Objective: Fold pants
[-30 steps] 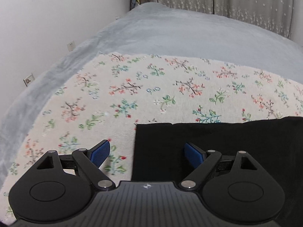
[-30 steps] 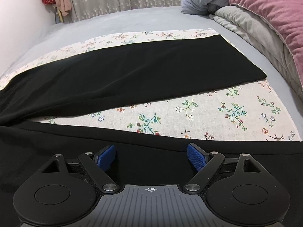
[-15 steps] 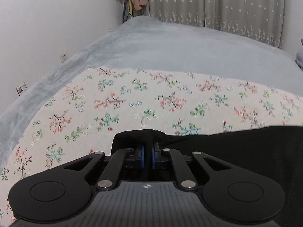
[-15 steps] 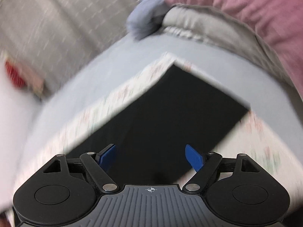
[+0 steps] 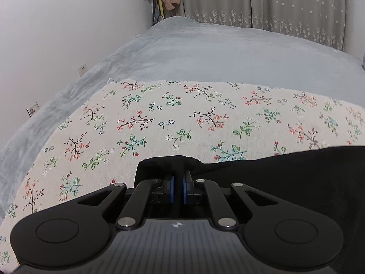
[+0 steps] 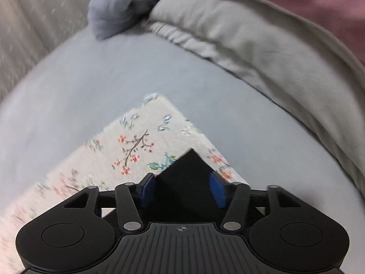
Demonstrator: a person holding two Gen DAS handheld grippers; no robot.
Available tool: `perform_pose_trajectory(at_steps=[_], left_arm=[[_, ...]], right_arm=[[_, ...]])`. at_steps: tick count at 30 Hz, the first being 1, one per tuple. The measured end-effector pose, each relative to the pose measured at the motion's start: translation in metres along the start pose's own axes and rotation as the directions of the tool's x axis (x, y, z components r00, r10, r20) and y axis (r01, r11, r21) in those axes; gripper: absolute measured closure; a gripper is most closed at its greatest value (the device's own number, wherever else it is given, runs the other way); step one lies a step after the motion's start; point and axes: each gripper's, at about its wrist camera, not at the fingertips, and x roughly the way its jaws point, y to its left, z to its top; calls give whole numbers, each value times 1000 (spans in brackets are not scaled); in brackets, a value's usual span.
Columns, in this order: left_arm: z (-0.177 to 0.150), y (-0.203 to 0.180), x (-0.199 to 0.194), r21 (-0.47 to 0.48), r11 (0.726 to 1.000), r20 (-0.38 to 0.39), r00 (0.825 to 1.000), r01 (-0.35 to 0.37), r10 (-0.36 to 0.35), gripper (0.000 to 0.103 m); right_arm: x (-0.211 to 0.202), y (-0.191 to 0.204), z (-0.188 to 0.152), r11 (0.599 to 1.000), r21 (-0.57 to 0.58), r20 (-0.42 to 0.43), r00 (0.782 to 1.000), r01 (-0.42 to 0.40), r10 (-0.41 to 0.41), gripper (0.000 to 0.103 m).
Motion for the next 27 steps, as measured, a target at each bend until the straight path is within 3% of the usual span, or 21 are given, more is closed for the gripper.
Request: perform_pose_trajectory(at_steps=[2, 3, 6, 11, 18, 20, 22, 27], left_arm=[[-1, -2, -2, 5, 1000, 14, 1000, -11, 11, 83], [-1, -2, -3, 2, 1000, 18, 1000, -13, 13, 83], [0, 2, -12, -11, 1000, 46, 999, -5, 5, 84], [0, 15, -41, -59, 998, 111, 994, 19, -12, 84], [-38, 55, -99, -150, 983, 214, 974, 109, -75, 84], [-57, 67, -116, -173, 977, 213, 973, 127, -89, 84], [-77, 79, -129, -203, 970, 196, 976, 135, -94, 84], [-121, 96, -158, -235, 960, 151, 982, 150, -116, 84]], right_arm=[[4, 13, -7, 996, -76, 45, 998, 46, -43, 56], [3, 15, -11, 993, -98, 80, 995, 60, -52, 89], [-6, 10, -19, 994, -106, 129, 992, 27, -13, 99], [-49, -7, -20, 991, -119, 258, 962, -65, 95, 100], [-157, -73, -60, 950, -152, 387, 868, -273, 312, 100], [-188, -106, -81, 941, -138, 394, 854, -309, 339, 100], [-216, -141, -107, 936, -125, 388, 852, -328, 350, 100], [-255, -216, -185, 938, -73, 308, 887, -338, 343, 100]])
